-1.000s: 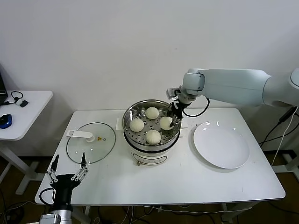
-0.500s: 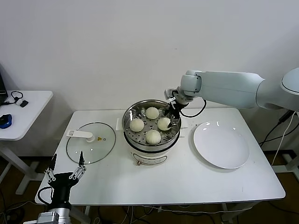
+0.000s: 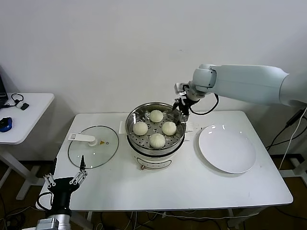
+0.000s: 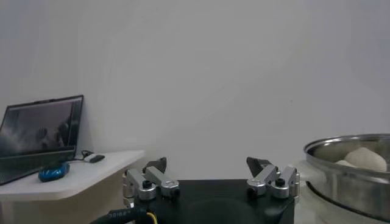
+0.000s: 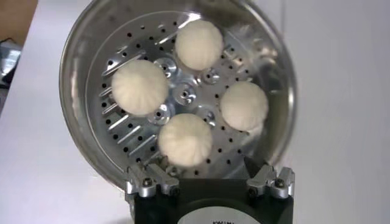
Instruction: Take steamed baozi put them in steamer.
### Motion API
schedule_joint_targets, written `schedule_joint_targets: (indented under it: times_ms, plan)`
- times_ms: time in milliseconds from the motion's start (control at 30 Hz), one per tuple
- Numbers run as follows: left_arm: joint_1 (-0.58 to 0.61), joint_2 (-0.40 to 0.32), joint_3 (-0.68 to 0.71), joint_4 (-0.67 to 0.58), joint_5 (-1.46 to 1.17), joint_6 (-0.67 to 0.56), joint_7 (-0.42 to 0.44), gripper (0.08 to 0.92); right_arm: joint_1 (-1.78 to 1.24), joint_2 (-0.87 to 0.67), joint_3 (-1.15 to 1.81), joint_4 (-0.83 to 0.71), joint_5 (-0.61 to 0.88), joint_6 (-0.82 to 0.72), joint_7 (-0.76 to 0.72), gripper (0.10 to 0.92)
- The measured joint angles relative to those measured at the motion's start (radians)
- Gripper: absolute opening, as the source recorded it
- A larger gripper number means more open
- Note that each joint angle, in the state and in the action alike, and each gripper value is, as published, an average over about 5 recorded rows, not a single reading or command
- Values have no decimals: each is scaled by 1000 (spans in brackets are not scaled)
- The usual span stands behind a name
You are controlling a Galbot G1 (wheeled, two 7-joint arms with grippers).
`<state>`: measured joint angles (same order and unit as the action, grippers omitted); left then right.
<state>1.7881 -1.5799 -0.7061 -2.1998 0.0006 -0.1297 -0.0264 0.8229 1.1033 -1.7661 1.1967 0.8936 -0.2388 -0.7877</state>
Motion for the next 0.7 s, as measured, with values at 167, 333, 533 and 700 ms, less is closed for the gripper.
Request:
schedule_joint_targets:
  times_ms: [167,333,533,700]
  plan:
    - [9,3,1,-11,2,0,-1,823,58,-63,0,93,62,-41,103,823]
    - [17,7,4,-18,4,-1,-2,823,71,-155,38,211,108,-79,252,823]
    - [24,10,15,-22,12,-2,-2,823,19,-312,146,367,137,-108,458,823]
    - [26,11,25,-20,22,-4,-3,823,-111,-467,306,497,129,-107,612,823]
